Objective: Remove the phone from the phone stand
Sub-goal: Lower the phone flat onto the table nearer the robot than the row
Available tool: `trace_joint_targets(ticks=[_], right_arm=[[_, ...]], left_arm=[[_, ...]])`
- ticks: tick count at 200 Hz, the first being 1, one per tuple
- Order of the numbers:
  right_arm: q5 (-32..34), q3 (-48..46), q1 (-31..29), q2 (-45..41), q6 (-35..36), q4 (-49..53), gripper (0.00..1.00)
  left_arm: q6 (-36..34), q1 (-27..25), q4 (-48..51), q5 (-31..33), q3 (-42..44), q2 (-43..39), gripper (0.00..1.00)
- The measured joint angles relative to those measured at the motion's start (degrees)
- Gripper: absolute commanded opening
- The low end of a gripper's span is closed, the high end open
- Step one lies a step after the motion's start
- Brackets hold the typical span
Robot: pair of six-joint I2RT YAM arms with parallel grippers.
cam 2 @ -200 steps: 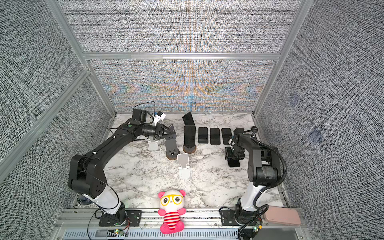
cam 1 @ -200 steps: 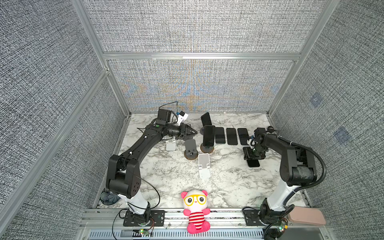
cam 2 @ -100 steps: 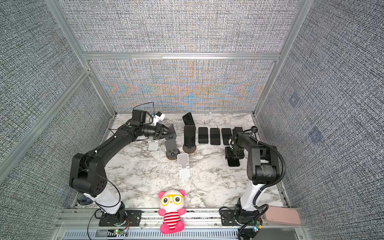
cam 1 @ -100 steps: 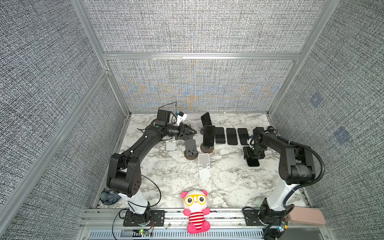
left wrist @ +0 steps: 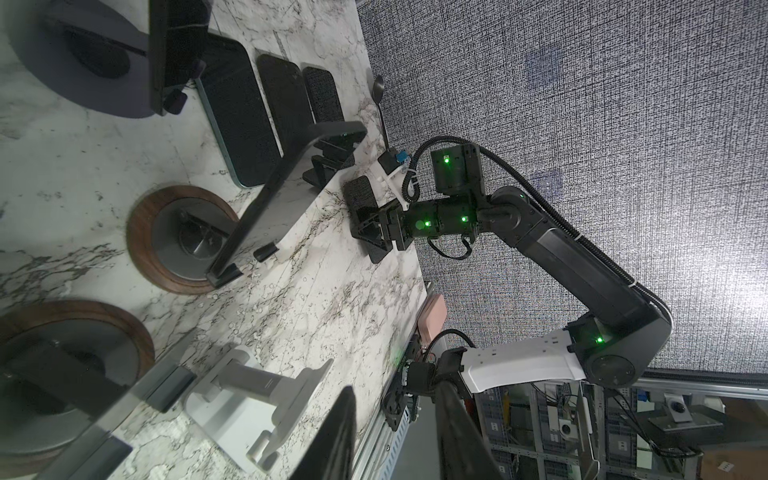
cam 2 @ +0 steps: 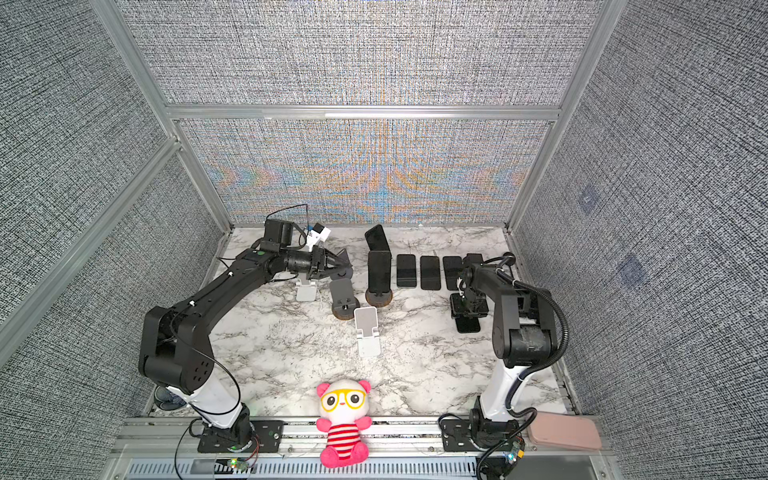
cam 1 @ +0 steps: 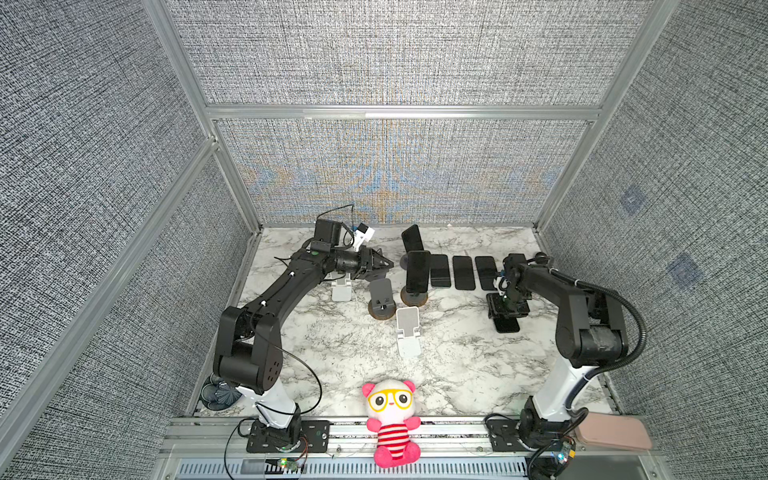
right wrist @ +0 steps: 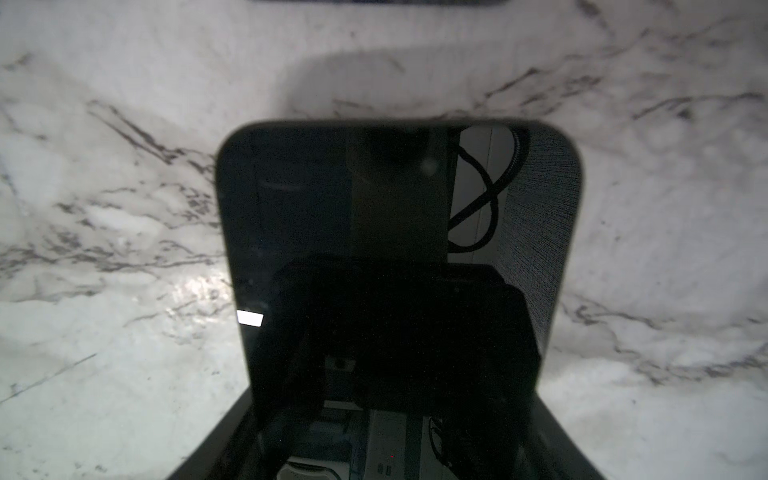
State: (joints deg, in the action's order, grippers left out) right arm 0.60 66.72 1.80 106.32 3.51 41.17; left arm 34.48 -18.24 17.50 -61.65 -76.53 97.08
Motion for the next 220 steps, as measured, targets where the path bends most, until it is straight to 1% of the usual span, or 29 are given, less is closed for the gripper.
trace_joint_targets(ticks=[62,63,65,66,68,73,140,220], right_arm=[[0.0,0.0,0.0,0.2,0.0,0.3,0.56],[0.0,0.0,0.0,0.2,0.0,0.3,0.57],[0.0,0.0,0.0,0.2,0.0,0.3,0.73],[0.0,0.0,0.0,0.2,0.0,0.3,0.77],[-0.1,0.0,0.0,0.2,0.0,0.3,0.8],[-0.1,0.0,0.0,0.1,0.0,0.3,0.82],[0.4,0.0,0.1,0.0,0.0,-0.3,0.83],[0.4,0.1,-0.7,-0.4,-0.2,-0.6,0.81]], left_arm=[[0.0,0.0,0.0,0.0,0.0,-0.2,0.34],[0.0,0.0,0.0,0.0,0.0,-0.2,0.34],[0.0,0.0,0.0,0.0,0.0,-0.2,0.34],[0.0,0.0,0.0,0.0,0.0,-0.2,0.34],[0.0,0.0,0.0,0.0,0.0,-0.2,0.34],[0.0,0.0,0.0,0.0,0.0,-0.2,0.34],[0.0,0.0,0.0,0.0,0.0,-0.2,0.34],[0.0,0.0,0.0,0.0,0.0,-0.2,0.34]])
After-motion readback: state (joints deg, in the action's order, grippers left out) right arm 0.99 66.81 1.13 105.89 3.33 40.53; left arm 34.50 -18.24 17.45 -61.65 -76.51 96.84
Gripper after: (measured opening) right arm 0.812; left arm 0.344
